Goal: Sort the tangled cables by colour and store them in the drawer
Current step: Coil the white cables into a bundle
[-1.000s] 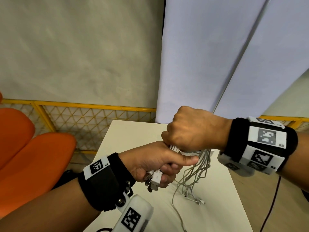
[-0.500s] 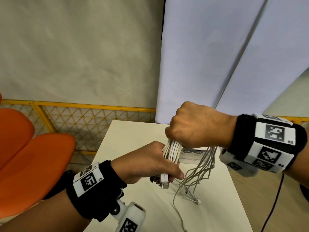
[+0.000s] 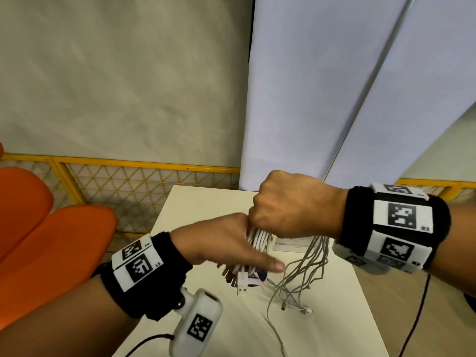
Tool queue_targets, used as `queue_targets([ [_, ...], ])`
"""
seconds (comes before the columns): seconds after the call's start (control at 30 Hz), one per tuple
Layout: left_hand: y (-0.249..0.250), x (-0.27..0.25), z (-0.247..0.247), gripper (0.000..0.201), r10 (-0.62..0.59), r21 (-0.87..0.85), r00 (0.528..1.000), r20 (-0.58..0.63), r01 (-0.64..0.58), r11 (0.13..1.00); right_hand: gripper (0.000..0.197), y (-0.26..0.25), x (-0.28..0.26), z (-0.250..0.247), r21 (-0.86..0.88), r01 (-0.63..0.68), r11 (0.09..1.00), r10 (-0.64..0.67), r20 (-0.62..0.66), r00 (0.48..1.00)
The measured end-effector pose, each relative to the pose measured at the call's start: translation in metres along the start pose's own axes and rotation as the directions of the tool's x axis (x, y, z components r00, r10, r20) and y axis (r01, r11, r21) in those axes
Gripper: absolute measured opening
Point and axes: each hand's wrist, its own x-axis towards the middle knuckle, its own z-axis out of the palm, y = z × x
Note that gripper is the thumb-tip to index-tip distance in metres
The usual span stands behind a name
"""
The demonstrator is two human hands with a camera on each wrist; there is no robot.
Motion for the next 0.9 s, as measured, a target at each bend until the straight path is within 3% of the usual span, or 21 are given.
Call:
queue_targets([
  [0.07,0.004,0.003,-0.006,0.046,0.015,-0.101,0.997,-0.076,-0.022,0.995,0.039,0.002,0.004,0.001,0.024,-0.023,0.999,0.024,-0.014,1.0],
  [0.13,0.009,0.006,-0.007,0.033,0.022,-0.254,0.993,-0.117,-0.052,0.966,0.045,0.004,0.006,0.0,0.037,-0.048,0.998,0.048,-0.02,0.999],
  [0.23,0.01,0.01,0.0,0.008,-0.024,-0.326,0.988,-0.152,-0.027,0.945,0.039,0.006,0.008,0.0,0.035,-0.095,0.995,0.096,-0.003,0.995],
  [0.33,0.007,0.013,0.005,0.033,-0.069,-0.379,0.991,-0.114,0.021,0.925,0.033,0.005,0.009,-0.009,0.073,-0.119,0.99,0.12,-0.001,0.993],
  [0.47,0.006,0.012,0.003,0.024,-0.078,-0.333,0.989,-0.123,0.033,0.942,0.02,0.006,0.006,-0.015,0.174,-0.194,0.965,0.171,0.141,0.975],
  [0.63,0.007,0.012,-0.004,0.041,-0.154,-0.245,0.977,-0.149,0.115,0.963,0.008,0.01,0.01,-0.015,0.235,-0.243,0.941,0.202,0.188,0.961],
  [0.73,0.006,0.013,-0.003,0.043,-0.165,-0.271,0.975,-0.148,0.12,0.955,0.017,0.01,0.012,-0.015,0.222,-0.25,0.942,0.211,0.187,0.959],
  [0.9,0.002,0.014,-0.003,0.045,-0.147,-0.331,0.97,-0.191,0.077,0.941,0.011,0.009,0.014,-0.013,0.233,-0.267,0.935,0.241,0.135,0.961],
])
